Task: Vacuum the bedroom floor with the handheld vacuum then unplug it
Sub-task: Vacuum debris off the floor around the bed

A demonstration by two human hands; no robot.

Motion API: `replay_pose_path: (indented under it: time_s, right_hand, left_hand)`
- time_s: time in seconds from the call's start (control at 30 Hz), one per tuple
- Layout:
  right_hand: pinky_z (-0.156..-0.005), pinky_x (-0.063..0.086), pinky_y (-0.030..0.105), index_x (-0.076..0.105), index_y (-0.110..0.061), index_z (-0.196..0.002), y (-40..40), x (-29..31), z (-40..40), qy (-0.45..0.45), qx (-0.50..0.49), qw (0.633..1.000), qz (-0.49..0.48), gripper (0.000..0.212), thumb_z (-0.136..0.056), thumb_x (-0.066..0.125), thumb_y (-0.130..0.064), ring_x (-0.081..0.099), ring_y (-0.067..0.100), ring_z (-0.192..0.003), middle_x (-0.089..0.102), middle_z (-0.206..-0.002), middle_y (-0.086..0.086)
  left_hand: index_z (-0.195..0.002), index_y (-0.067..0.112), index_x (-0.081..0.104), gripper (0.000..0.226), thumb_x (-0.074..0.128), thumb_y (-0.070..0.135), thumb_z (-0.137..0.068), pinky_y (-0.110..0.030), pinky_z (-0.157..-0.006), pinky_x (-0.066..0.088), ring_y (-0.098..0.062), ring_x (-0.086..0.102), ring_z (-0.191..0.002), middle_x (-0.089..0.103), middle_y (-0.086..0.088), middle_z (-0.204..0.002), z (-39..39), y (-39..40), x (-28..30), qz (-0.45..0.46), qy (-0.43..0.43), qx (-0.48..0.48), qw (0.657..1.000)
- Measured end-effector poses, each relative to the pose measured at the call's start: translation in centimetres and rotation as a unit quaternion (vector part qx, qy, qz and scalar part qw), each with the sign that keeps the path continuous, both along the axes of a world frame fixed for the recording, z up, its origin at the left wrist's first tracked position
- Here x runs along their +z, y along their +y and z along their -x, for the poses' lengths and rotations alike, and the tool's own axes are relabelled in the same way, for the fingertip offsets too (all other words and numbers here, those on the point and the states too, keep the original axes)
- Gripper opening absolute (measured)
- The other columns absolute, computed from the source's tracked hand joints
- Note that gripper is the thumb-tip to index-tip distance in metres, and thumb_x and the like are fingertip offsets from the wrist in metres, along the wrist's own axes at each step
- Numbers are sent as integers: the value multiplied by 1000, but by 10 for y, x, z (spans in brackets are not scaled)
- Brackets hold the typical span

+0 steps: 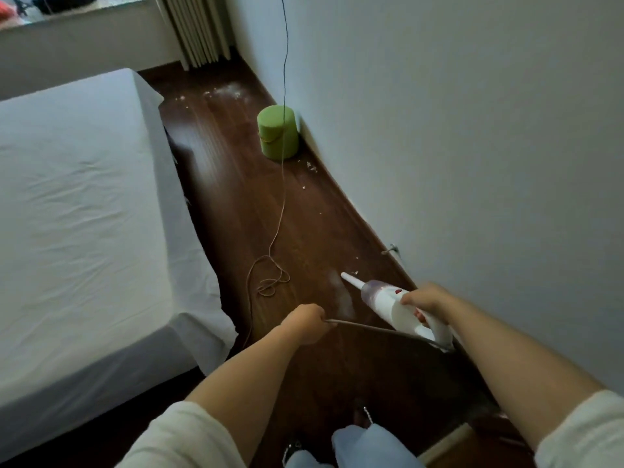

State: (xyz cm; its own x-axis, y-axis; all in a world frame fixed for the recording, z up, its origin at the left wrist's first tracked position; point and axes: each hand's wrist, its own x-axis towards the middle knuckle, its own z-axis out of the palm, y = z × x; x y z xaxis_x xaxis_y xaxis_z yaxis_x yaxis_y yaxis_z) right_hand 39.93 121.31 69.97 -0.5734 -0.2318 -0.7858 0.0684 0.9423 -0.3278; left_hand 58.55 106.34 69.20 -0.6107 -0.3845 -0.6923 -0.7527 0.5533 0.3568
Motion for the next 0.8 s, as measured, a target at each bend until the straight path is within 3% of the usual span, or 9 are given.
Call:
replay_pose_path:
  time_s: [0.1, 0.2, 0.33, 0.47, 0.6, 0.7, 0.8]
  right_hand:
    - [-42, 36, 20, 57, -1, -98, 30, 9, -14, -6, 3, 1000, -15, 20, -94, 56, -20, 47, 16, -49, 51, -62, 9]
    - [-41, 36, 19, 53, -2, -98, 49, 20, -19, -14, -3, 1000, -26, 18, -95, 55, -20, 45, 16, -48, 50, -61, 9]
    - [-45, 41, 20, 57, -2, -105, 54, 31, -21, -20, 17, 998, -49, 23, -95, 54, -23, 48, 17, -50, 53, -66, 10]
    - [-39, 40, 17, 57, -8, -85, 51, 34, -28, -19, -1, 998, -56, 18, -94, 56, -23, 46, 15, -45, 50, -61, 8]
    - [-43, 41, 21, 54, -15, -73, 48, 26, -31, -24, -9, 998, -48, 22, -93, 56, -24, 45, 15, -48, 48, -60, 7]
    - [-41, 40, 20, 57, -10, -78, 37, 16, -28, -9, -16, 999, -35, 21, -92, 56, -25, 47, 15, -46, 50, -58, 8]
    - [-43, 41, 20, 59, 0, -99, 18, 4, -22, 1, -22, 1000, -22, 28, -91, 58, -27, 51, 17, -47, 55, -60, 9]
  left_hand:
    - [-104, 11, 63, 30, 50, 36, -94, -29, -75, 46, -21, 61, -96, 64, -7, -107, 3, 17, 2, -9, 11, -36, 999]
    - [-107, 9, 63, 32, 48, 36, -96, -29, -76, 46, -23, 61, -100, 64, -9, -111, 5, 26, 5, -23, 12, -80, 996]
    - [-108, 8, 63, 37, 50, 40, -94, -26, -69, 43, -21, 59, -92, 63, -9, -106, 0, 24, 6, -33, 14, -114, 993]
    - [-109, 8, 62, 33, 51, 35, -94, -24, -66, 42, -19, 58, -88, 64, -10, -109, 1, 15, 7, -27, 31, -111, 993]
    - [-102, 11, 64, 37, 54, 44, -91, -22, -60, 41, -14, 54, -79, 59, -3, -91, -3, 6, 4, -26, 37, -96, 994]
    - [-107, 10, 63, 40, 53, 46, -91, -28, -72, 48, -19, 60, -91, 64, -6, -104, -8, 0, 2, -24, 26, -75, 997]
    - [-107, 10, 63, 39, 51, 45, -92, -29, -75, 47, -20, 60, -95, 63, -6, -108, -12, -10, 3, -11, 16, -50, 999]
